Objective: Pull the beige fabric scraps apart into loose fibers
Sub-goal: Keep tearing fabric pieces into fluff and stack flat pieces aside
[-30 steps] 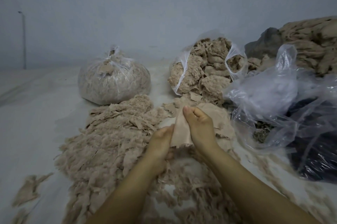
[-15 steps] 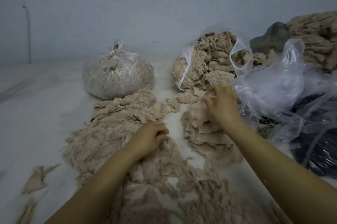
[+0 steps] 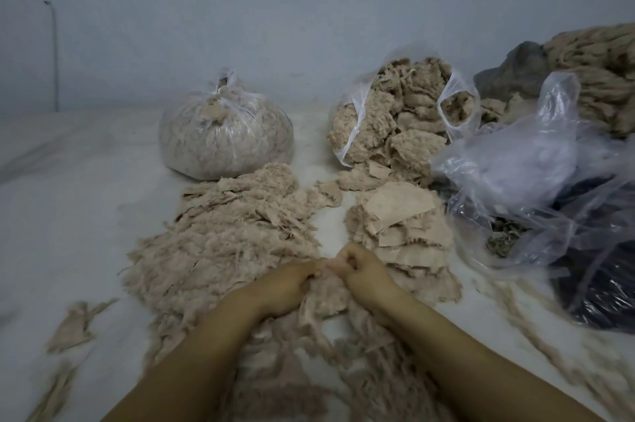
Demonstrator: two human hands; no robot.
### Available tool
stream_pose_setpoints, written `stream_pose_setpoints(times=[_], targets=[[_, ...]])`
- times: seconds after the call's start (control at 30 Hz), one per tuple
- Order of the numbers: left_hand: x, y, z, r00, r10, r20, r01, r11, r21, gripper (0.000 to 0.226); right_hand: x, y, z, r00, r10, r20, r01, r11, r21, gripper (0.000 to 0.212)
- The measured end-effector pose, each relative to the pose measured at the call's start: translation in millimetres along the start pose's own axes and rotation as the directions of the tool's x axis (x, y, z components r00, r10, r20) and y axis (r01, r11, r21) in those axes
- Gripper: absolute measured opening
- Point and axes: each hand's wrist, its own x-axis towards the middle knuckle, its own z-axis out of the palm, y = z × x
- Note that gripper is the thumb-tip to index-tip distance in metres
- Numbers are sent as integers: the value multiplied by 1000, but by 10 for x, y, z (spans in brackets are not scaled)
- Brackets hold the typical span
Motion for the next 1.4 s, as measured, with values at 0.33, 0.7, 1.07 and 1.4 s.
stream_pose_setpoints(times=[0.33,0.7,1.07,1.4], targets=[[84,300,-190,881,-222,-418,-24,861,-508,23,-109,-142,-253,986,-143,-83,163,918,362,12],[-12,466,-46,916,-137,-378,-110,818,-564,28,-71,-145,-233,969,-205,-141,242,906,348,28],[-42,122,49,737,-141,-661,-10,975,-220,41,-51,-108,-323,922,-160,-352,313,843,437,36],[0,84,58,798,-149,-584,180,984,-4,37,32,-105,-506,837,-213,-503,412,851,325,33]])
